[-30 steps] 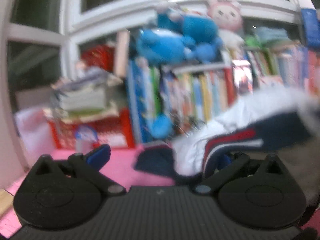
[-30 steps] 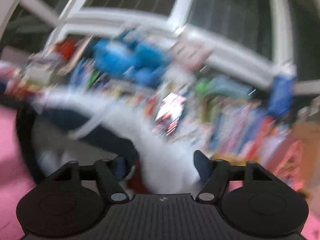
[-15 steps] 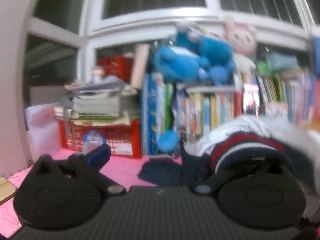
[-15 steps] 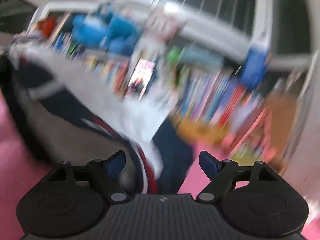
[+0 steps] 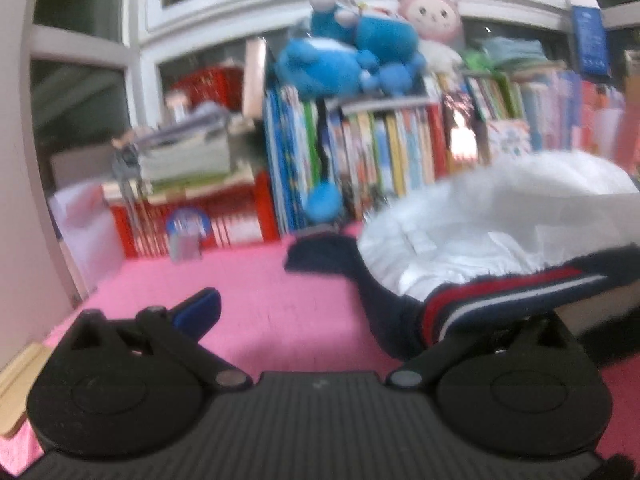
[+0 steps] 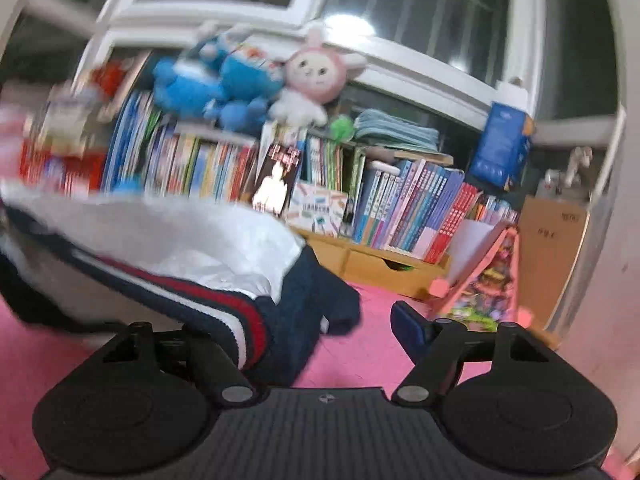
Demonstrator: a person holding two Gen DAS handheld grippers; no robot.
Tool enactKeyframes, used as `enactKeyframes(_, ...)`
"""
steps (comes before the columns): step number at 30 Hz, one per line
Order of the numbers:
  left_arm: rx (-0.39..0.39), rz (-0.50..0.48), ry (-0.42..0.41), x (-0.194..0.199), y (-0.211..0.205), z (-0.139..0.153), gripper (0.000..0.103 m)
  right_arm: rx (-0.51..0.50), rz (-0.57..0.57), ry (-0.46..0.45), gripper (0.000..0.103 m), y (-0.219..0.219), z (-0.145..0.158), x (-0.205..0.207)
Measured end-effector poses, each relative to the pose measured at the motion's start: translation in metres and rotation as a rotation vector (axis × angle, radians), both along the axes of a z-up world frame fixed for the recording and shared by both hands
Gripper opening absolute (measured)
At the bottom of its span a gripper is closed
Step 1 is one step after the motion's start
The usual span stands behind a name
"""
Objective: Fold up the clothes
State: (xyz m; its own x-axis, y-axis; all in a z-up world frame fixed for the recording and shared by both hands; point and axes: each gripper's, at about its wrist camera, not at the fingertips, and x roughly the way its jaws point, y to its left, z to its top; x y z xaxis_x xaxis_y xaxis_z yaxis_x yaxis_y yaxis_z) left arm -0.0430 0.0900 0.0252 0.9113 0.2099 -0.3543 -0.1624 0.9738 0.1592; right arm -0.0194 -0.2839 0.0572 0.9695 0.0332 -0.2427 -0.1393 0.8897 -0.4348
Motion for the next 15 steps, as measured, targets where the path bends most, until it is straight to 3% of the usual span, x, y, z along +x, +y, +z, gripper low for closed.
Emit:
enactKeyframes(2,-0.006,-0.04,0.039,-0.008,-0.003,-0.007,0.103,-0.143,-0.018,-0.006,0.084,0.003,-0.013,-0.008)
enactKeyframes(5,0.007,-0.065,0.103,-0.008,-0.016,-0.023,0.103,-0.359,-0.046,-0.032,0.084,0.01,-0.043,-0.018)
enactKeyframes(6,0.011,-0.062,0.124,-0.007,-0.021,-0.028,0.103,-0.331,-0.035,-0.005,0.082,0.009,-0.045,-0.021)
enactKeyframes(8,-0.02,-0.086,0.153,-0.008,-0.024,-0.035,0.103,-0.099,0.023,0.125,0.069,-0.004,-0.035,-0.019)
enactKeyframes(10,-0.045,-0.089,0.148,-0.015,-0.022,-0.034,0.103,0.099,0.029,0.225,0.066,-0.018,-0.028,-0.012)
enactKeyframes(12,-0.011,-0.061,0.127,-0.024,-0.018,-0.027,0.103,0.19,0.033,0.267,0.064,-0.027,-0.024,-0.008)
enactKeyframes(15,0.068,-0.009,0.022,-0.048,-0.011,-0.002,0.103,0.347,0.113,0.321,0.061,-0.036,-0.012,-0.006)
